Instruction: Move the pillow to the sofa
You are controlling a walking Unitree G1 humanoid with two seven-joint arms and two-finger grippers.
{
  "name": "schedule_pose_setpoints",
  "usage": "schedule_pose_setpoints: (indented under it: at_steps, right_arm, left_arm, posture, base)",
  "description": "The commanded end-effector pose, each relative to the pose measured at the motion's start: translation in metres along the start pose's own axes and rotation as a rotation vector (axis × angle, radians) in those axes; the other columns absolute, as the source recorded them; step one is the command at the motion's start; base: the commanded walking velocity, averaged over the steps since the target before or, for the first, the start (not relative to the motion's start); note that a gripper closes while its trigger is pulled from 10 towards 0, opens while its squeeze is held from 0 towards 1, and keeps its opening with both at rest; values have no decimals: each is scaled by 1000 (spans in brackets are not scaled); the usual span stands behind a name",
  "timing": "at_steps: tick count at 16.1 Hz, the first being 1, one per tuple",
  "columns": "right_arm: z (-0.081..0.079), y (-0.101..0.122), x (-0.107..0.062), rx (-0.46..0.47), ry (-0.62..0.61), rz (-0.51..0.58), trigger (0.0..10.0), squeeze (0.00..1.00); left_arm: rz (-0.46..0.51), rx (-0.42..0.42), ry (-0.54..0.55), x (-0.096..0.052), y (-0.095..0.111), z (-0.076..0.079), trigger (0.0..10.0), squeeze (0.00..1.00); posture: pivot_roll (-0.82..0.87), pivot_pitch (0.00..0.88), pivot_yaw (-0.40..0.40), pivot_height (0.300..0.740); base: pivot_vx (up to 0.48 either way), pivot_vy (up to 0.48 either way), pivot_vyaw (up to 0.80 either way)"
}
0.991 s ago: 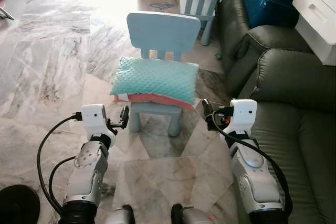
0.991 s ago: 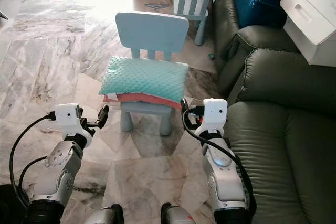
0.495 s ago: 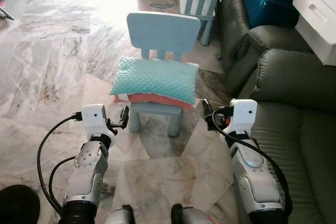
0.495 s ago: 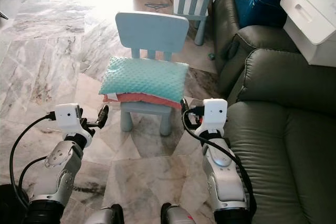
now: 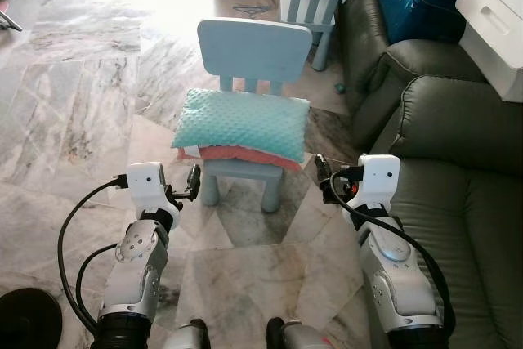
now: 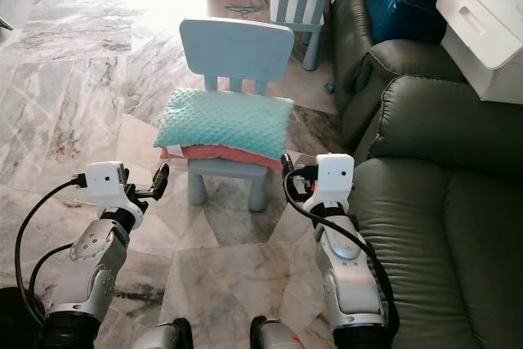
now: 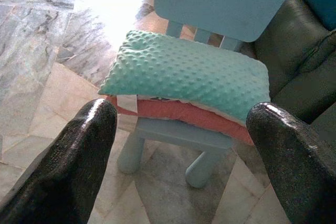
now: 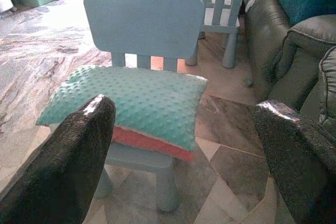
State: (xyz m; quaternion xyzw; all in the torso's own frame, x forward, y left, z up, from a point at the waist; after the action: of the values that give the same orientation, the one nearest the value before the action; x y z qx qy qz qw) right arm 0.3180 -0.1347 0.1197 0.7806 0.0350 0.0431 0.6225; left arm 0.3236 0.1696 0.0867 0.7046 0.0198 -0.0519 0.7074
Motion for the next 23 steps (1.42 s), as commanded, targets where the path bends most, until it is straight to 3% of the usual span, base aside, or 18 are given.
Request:
schedule_pose_setpoints:
  at_steps: [1, 23]
  right_arm:
    - [3, -4, -1, -3, -9, -20, 10000, 0]
    - [4, -5, -1, 8, -16, -32, 10000, 0]
  left_arm:
    - [13, 14, -10, -2, 2, 0, 10000, 0]
    - [-15, 31, -14, -6, -3, 3, 10000, 0]
  posture:
    - [-92, 192, -39, 740]
    - [-89, 200, -43, 740]
  base:
    - [0, 0, 0]
    - [0, 0, 0]
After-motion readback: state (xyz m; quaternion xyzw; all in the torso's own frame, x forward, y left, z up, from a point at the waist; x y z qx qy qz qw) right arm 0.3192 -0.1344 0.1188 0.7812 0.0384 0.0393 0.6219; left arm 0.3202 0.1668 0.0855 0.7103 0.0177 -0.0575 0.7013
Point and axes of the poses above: a point about 5 cm out from each wrist's last joint towards the gripper, its own x axis pointing out of the wrist towards the gripper, its own y axis along the axis of the wrist's last joint, z = x × y, the point moved 2 cm from there along x, pointing out of the wrist towards the gripper, and after that the axes turned 10 degrees about x, right-handed, at the moved point
